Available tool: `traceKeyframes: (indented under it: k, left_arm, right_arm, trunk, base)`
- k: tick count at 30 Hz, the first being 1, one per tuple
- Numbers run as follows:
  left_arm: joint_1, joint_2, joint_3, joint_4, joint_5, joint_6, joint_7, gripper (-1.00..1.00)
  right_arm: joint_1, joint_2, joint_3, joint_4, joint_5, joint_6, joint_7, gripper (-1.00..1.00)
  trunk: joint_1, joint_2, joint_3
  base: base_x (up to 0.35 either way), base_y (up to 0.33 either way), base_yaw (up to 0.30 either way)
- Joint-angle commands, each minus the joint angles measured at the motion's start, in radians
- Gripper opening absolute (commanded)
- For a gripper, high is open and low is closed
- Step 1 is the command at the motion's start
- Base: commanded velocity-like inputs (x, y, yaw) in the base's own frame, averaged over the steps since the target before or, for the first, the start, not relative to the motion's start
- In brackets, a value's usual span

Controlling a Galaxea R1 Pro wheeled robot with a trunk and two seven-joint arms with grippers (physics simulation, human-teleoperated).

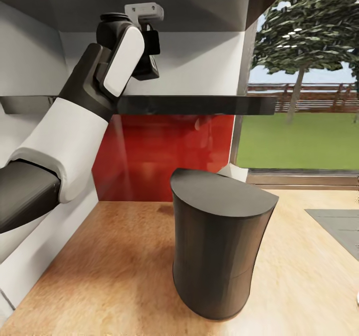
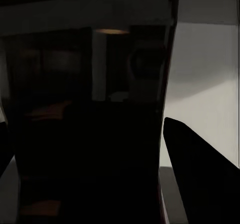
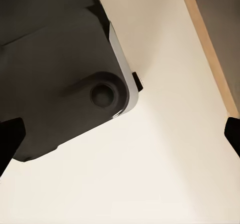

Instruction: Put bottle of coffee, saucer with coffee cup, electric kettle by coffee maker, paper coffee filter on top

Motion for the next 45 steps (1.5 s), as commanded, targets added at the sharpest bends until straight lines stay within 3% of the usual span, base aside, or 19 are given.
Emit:
traceKeyframes:
  k: [1,45]
  left_arm:
    - [-0.001,0.0,-0.003,-0.001,0.009,0.001,0.009,-1.0]
    - [0.0,0.0,-0.006,0.01,0.01,0.001,0.007,-1.0]
  right_arm:
    - [-0.001,0.0,-0.007,0.002,0.01,-0.006,0.001,1.0]
    - [-0.001,-0.001,-0.007,0.001,0.01,-0.006,0.0,1.0]
  trunk:
    - [0.0,-0.001,-0.002]
    - [0.0,-0.001,-0.002]
  base:
    - [-0.203,0.0,0.0]
    - [-0.233,0.0,0.0]
